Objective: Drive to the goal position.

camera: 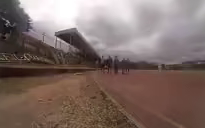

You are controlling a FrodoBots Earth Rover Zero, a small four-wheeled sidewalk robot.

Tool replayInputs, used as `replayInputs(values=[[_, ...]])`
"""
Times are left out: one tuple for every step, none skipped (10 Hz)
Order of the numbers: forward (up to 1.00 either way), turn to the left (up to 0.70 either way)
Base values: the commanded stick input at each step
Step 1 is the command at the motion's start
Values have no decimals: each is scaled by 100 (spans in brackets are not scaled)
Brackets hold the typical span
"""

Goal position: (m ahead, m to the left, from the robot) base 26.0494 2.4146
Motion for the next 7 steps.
replayInputs(values=[[70, -27], [70, -27], [70, -27], [70, -27], [70, 0], [70, 0], [70, 0]])
